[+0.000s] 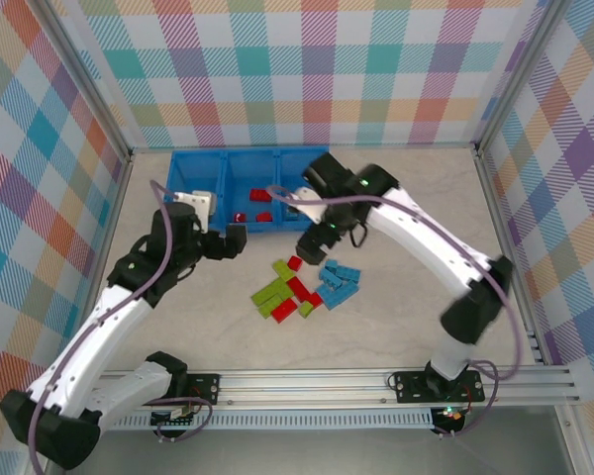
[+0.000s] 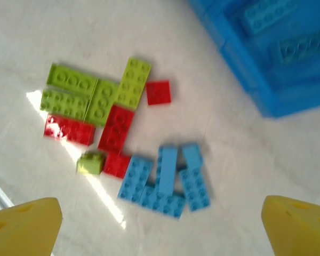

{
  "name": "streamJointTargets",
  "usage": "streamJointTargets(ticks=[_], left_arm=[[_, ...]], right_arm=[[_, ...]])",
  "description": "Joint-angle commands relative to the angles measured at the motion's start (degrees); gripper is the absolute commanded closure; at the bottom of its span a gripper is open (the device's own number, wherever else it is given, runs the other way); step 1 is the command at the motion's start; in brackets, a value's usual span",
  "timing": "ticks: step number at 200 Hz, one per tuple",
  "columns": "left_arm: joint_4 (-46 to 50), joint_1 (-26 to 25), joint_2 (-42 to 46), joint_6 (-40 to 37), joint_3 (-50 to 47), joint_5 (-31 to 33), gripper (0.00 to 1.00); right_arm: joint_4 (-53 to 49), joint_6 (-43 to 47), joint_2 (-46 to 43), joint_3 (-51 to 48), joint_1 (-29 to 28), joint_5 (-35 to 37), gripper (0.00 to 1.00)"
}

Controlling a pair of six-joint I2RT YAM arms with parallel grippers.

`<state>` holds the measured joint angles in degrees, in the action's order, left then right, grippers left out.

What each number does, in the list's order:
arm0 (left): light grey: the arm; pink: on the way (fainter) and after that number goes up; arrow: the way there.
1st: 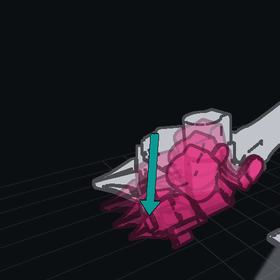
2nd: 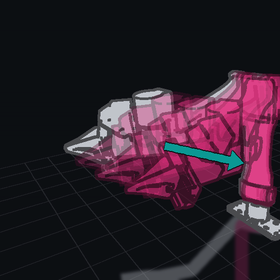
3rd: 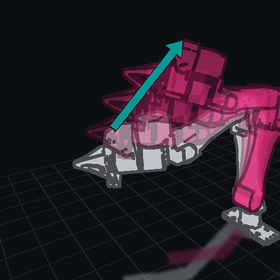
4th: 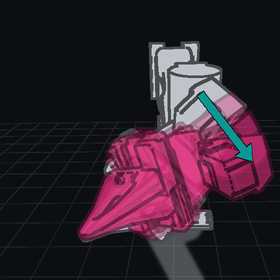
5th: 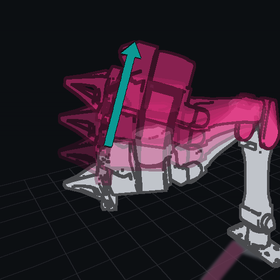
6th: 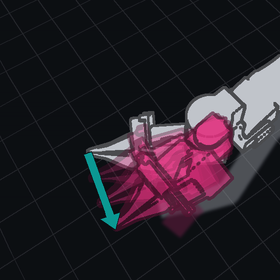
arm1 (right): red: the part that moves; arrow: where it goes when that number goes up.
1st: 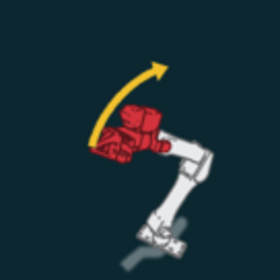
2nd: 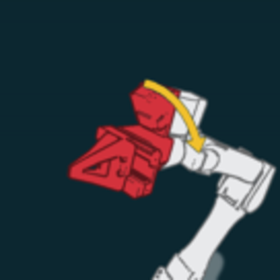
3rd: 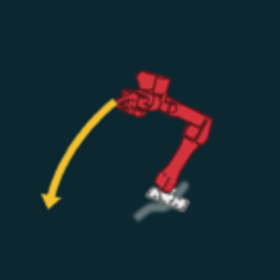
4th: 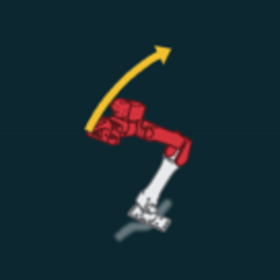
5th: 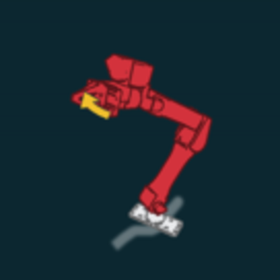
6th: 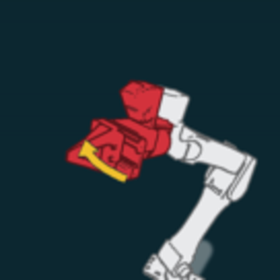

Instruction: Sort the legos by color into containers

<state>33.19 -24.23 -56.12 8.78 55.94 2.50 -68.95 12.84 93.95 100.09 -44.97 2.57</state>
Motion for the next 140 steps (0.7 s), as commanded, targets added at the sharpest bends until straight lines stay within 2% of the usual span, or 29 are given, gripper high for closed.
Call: streamJointTargets(ticks=[1, 23, 43, 75, 93, 129, 140], left_arm=[[9.98, -2.15, -3.37, 8.72, -1.75, -7.48, 0.03], [11.55, -4.25, -7.75, 8.52, -4.01, -13.36, 0.08], [10.33, -4.83, -13.01, 8.54, -6.15, -16.73, 0.16], [4.87, -7.74, -20.96, 6.63, -8.64, -13.82, 0.19], [1.82, -8.82, -25.74, 5.99, -7.95, -13.53, 0.16], [-1.0, -10.84, -32.31, 5.22, -5.93, -7.55, 0.12], [-1.88, -10.84, -33.89, 5.64, -5.57, -5.85, 0.17]], right_arm=[[6.8, -8.32, -9.06, -10.48, 0.08, -6.09, 0.0], [10.36, -15.13, -15.5, -20.78, -0.1, -11.06, 0.0], [12.29, -18.88, -17.87, -26.69, -0.67, -10.83, 0.0], [11.83, -18.86, -18.52, -28.67, -1.26, -10.63, 0.0], [11.39, -17.58, -18.81, -28.26, -1.22, -8.64, 0.0], [11.86, -16.96, -18.98, -27.98, -1.26, -8.71, 0.0], [12.2, -17.15, -19.16, -28.41, -1.26, -8.81, 0.0]])
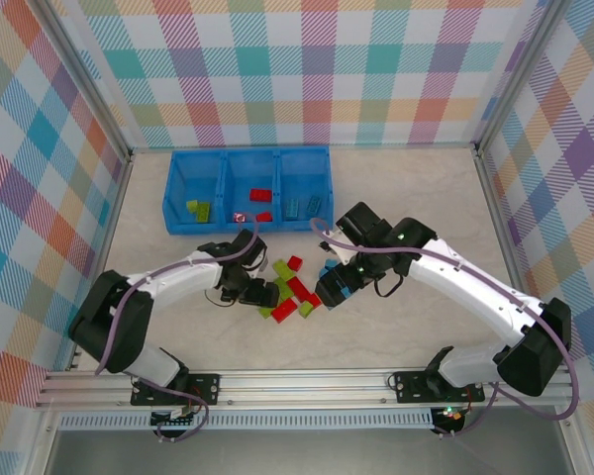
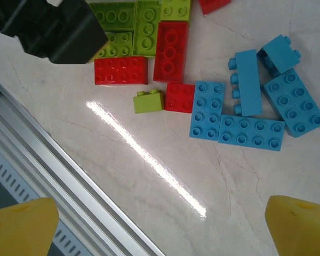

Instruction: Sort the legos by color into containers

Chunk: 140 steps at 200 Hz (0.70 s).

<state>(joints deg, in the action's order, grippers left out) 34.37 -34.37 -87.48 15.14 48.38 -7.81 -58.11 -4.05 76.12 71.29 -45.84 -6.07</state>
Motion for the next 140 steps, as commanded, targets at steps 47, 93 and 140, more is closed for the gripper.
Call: streamJointTargets(ticks=[47, 93, 140], left_arm=[[-3.93, -0.79, -5.96, 0.14, 3.09, 8.31, 0.35], [-4.1, -0.79, -4.09, 2.84, 2.08, 14.15, 0.39], [-4.92, -0.7, 2.75, 9.0, -1.78, 21.04, 0.32]], right_arm=[[2.88, -1.48, -1.76, -1.44, -0.38, -1.05, 0.0], [3.02, -1.48, -0.67, -0.74, -0.39, -1.41, 0.0], [2.52, -1.31, -0.18, -0.27, -0.41, -1.49, 0.0]])
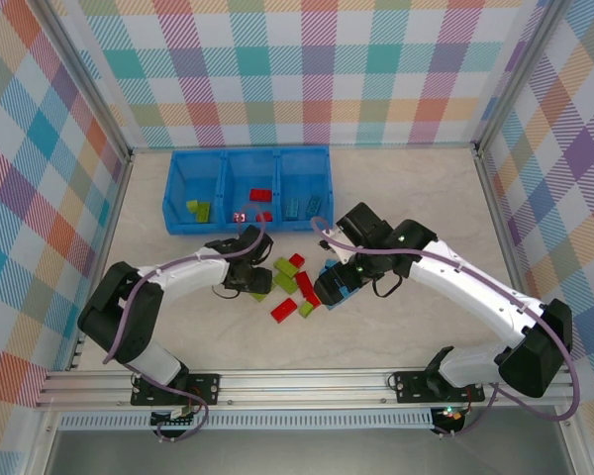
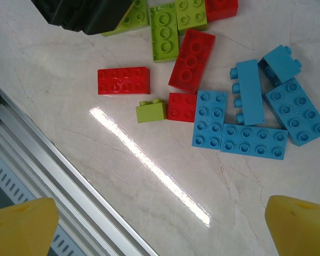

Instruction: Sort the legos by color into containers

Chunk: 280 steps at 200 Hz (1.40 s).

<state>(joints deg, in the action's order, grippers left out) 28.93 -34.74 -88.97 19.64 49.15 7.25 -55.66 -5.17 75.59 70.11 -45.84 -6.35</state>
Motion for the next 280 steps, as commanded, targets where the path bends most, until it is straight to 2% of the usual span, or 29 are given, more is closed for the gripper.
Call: streamJointTargets(ticks=[1, 24, 35, 57, 70, 107, 131, 155, 196, 239, 255, 264, 280], left_arm=[[0.43, -0.33, 4.5, 4.6, -2.64, 6.0, 0.32], [-2.56, -0.03, 8.66, 6.32, -4.8, 5.8, 0.31], [-4.66, 0.41, 9.42, 5.48, -5.27, 4.86, 0.33], [-7.69, 1.32, 7.49, 0.81, -3.44, -3.12, 0.34], [-7.18, 1.34, 5.03, -0.17, -1.29, -4.98, 0.33], [-7.6, 2.93, -0.62, 0.35, 0.5, -0.13, 0.32], [-8.19, 4.72, -3.23, -0.89, 0.83, -1.38, 0.31], [-7.99, 5.73, -3.54, -1.41, 0.42, -2.76, 0.31], [-7.48, 7.78, -1.94, 1.44, -1.9, -0.27, 0.35], [-10.62, 8.55, -3.28, -0.18, -3.62, -5.49, 0.46], [-11.6, 8.55, -4.25, -0.72, -3.38, -6.64, 0.46], [-12.21, 8.55, -4.5, -0.6, -3.11, -6.24, 0.43], [-11.53, 8.55, -4.32, -0.25, -2.1, -4.28, 0.27]], right_arm=[[0.05, -0.19, 0.34, 0.91, -0.4, -1.21, 0.0], [0.11, -0.21, 0.35, 0.91, -0.36, -1.21, 0.0], [0.12, -0.28, 0.43, 0.91, -0.39, -1.29, 0.0], [-0.05, -0.2, 0.43, 1.16, -0.44, -1.3, 0.0], [-0.32, -0.2, 0.35, 1.27, -0.43, -1.12, 0.0], [-0.68, -1.06, -0.94, 1.01, -0.47, -1.06, 0.0], [-0.76, -1.33, -2.0, 0.39, -0.47, -0.95, 0.0], [-1.06, -1.31, -2.17, 0.3, -0.47, -0.59, 0.0], [-0.25, -1.49, -1.44, 0.39, -0.47, -1.2, 0.0], [0.31, -1.33, -0.72, 0.54, -0.56, -1.3, 0.0], [0.35, -1.58, -0.4, 0.56, -0.58, -1.71, 0.0], [0.35, -1.77, -0.19, 0.67, -0.64, -1.91, 0.0], [0.78, -2.26, -0.01, 0.73, -0.95, -2.24, 0.0]])
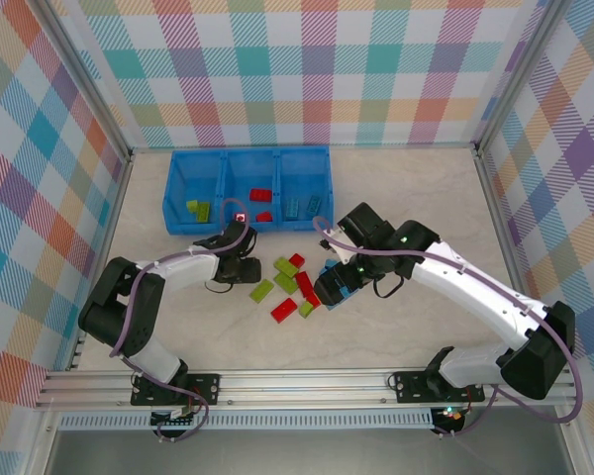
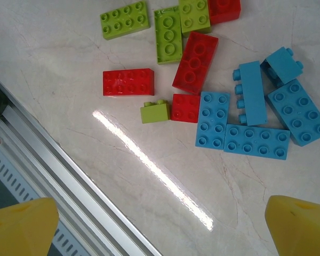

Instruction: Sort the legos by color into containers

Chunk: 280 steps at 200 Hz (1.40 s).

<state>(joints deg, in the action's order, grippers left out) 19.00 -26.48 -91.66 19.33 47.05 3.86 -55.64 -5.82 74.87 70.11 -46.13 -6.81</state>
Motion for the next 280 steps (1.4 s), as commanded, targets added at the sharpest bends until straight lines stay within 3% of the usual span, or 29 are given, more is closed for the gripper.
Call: streamJointTargets(ticks=[1, 29, 57, 88, 123, 161, 195, 237, 280], left_arm=[[-1.6, 0.29, -1.61, 0.12, 0.03, -0.75, 0.25], [-5.48, 0.29, 0.83, 2.78, -0.28, -0.51, 0.02], [-7.22, 0.29, -0.37, 8.26, 0.63, 0.65, 0.0], [-0.78, 0.29, -4.36, 12.29, 3.83, 5.3, 0.08], [4.0, -0.13, -5.77, 13.89, 5.15, 4.8, 0.16], [15.02, -1.25, -9.12, 19.32, 10.56, 8.37, 0.34], [14.43, -2.17, -7.33, 21.83, 9.0, 8.38, 0.43], [12.91, -2.23, 0.9, 22.53, 7.5, 9.24, 0.49], [10.94, -0.37, 17.73, 20.53, 8.78, 23.48, 0.48]], right_arm=[[0.82, -1.67, 0.67, 0.73, -0.69, -1.79, 0.0], [3.45, -2.59, 0.61, -0.12, -1.22, -3.19, 0.0], [3.75, -2.7, 1.61, 0.57, -1.5, -3.39, 0.0], [2.73, -2.79, 1.3, 0.97, -1.94, -2.82, 0.0], [3.4, -2.96, -0.59, -0.65, -1.92, -1.99, 0.0], [3.87, -3.11, -0.25, -0.53, -1.95, -2.16, 0.0], [4.04, -3.39, -0.24, -1.02, -2.1, -2.49, 0.0], [7.15, -5.43, -1.26, -1.74, -2.45, -2.68, 0.0], [16.0, -7.86, -6.13, -5.77, -2.48, -2.56, 0.0]])
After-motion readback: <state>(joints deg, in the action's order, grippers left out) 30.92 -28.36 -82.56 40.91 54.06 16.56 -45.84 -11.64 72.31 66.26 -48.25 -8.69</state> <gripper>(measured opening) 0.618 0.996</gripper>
